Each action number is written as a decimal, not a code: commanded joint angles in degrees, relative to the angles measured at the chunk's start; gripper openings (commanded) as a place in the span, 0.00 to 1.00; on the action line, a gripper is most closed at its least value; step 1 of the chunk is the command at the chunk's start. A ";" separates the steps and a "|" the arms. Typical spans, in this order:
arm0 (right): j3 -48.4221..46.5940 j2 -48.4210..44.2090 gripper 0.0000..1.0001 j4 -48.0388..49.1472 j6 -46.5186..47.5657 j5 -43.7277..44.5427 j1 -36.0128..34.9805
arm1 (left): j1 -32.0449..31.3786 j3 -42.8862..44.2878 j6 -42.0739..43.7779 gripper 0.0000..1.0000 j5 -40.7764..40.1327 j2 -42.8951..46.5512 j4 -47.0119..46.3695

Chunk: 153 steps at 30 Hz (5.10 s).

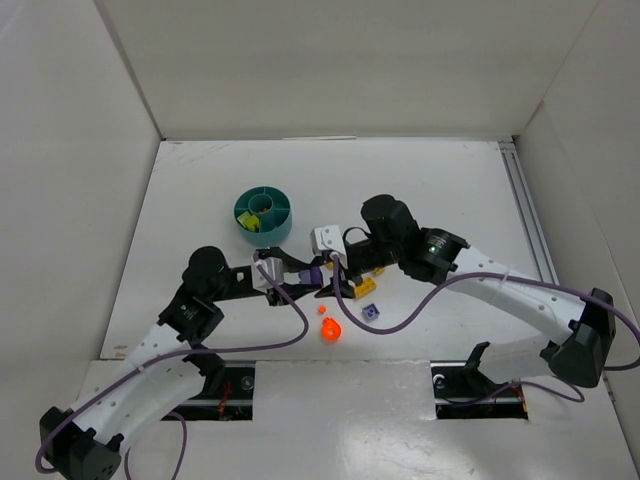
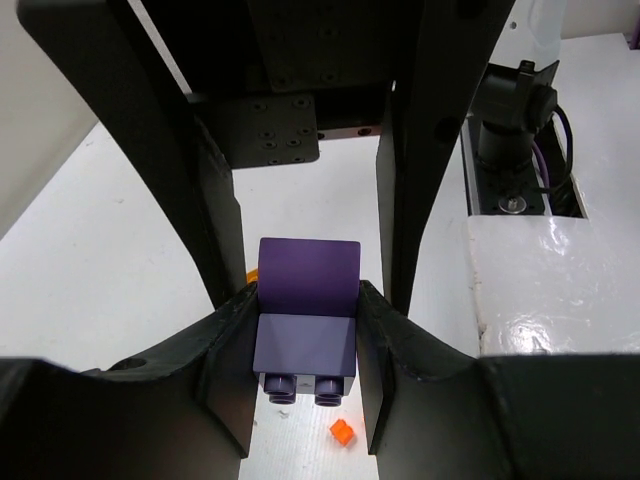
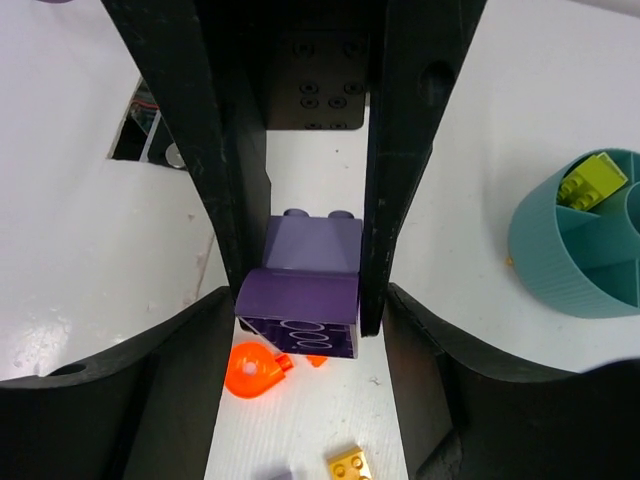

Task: Sort the legos into containers by color

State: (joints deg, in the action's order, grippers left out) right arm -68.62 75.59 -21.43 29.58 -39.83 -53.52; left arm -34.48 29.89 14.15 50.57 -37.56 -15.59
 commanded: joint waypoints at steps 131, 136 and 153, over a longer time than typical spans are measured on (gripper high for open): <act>33.73 -26.46 0.00 14.66 -34.24 41.86 -6.69 | -4.10 -11.53 -52.65 1.00 -9.87 -10.25 -21.22; 32.06 -24.35 0.00 18.00 -33.11 41.33 -7.22 | -7.09 -9.42 -53.35 0.93 -14.00 -12.71 -21.85; 30.91 -22.86 0.00 20.38 -31.78 39.57 -7.22 | -9.91 -6.07 -54.49 0.61 -20.95 -20.00 -22.37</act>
State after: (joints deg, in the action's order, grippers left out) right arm -35.03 52.95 -5.28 -2.79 0.80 -60.12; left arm -44.03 20.62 -40.07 30.63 -57.06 -34.50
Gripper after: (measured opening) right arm 0.291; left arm 0.643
